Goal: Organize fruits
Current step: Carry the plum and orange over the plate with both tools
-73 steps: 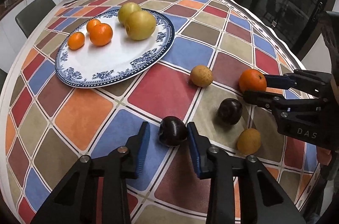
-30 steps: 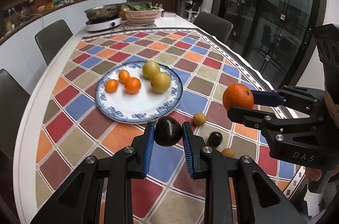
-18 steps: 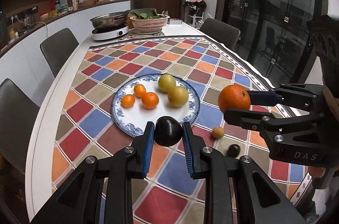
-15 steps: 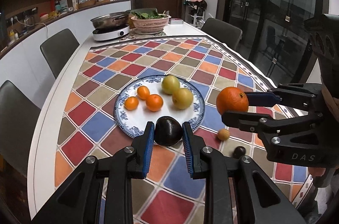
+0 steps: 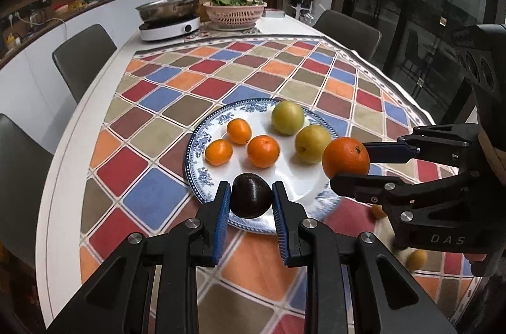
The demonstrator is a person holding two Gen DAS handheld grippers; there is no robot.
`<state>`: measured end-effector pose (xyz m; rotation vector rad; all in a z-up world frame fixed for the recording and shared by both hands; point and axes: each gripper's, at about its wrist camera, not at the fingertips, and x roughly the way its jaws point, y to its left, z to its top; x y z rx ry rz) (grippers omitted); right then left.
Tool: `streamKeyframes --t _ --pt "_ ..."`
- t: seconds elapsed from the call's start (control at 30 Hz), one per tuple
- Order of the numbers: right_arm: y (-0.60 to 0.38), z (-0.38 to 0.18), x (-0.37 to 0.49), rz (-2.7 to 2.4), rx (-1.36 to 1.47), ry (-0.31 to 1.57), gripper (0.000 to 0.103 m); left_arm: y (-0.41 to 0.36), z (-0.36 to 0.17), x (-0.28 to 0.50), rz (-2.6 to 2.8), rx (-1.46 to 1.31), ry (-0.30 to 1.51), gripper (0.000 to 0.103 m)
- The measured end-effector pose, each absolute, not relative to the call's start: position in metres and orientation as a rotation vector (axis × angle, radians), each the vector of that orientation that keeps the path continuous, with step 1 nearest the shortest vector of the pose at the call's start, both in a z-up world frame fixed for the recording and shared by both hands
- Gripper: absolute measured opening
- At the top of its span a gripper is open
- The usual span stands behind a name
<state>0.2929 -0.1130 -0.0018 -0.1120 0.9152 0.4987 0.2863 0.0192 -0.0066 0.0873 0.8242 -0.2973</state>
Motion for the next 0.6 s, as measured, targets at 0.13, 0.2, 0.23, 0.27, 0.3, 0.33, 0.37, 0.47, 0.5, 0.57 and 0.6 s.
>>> streamKeyframes --t 0.13,0.2,0.23,0.27,0.3,0.33,0.37,0.47,0.5,0.57,0.6 --pt "-0.105 -0.016 0.311 0.505 -0.119 0.948 0.042 0.022 -0.019 0.305 -0.31 0.112 0.847 0.027" --pt "-0.1 -0.022 0.317 0.51 -0.127 0.959 0.042 0.024 -0.025 0.315 -0.324 0.122 0.859 0.027" --pt "-0.097 -0.025 0.32 0.515 -0.134 0.964 0.042 0.025 -0.028 0.32 -0.333 0.128 0.865 0.027" --pt "-0.095 -0.027 0.322 0.517 -0.141 0.968 0.042 0.025 -0.03 0.323 -0.338 0.133 0.871 0.027" --pt "-0.092 -0.03 0.325 0.518 -0.149 0.975 0.042 0.026 -0.033 0.328 -0.347 0.139 0.879 0.027" --pt "-0.089 -0.032 0.327 0.521 -0.156 0.982 0.042 0.026 -0.035 0.331 -0.355 0.146 0.885 0.027" --pt "-0.087 -0.035 0.329 0.526 -0.163 0.987 0.042 0.026 -0.038 0.334 -0.363 0.158 0.892 0.027" --pt "-0.082 -0.041 0.334 0.531 -0.184 0.997 0.042 0.025 -0.045 0.343 -0.383 0.187 0.91 0.027" --pt "-0.081 -0.042 0.335 0.531 -0.188 1.0 0.042 0.025 -0.048 0.345 -0.393 0.19 0.919 0.027" --pt "-0.079 -0.045 0.337 0.534 -0.193 1.006 0.042 0.026 -0.051 0.349 -0.408 0.192 0.932 0.027" --pt "-0.078 -0.046 0.338 0.533 -0.193 1.009 0.042 0.026 -0.052 0.35 -0.413 0.193 0.935 0.027"
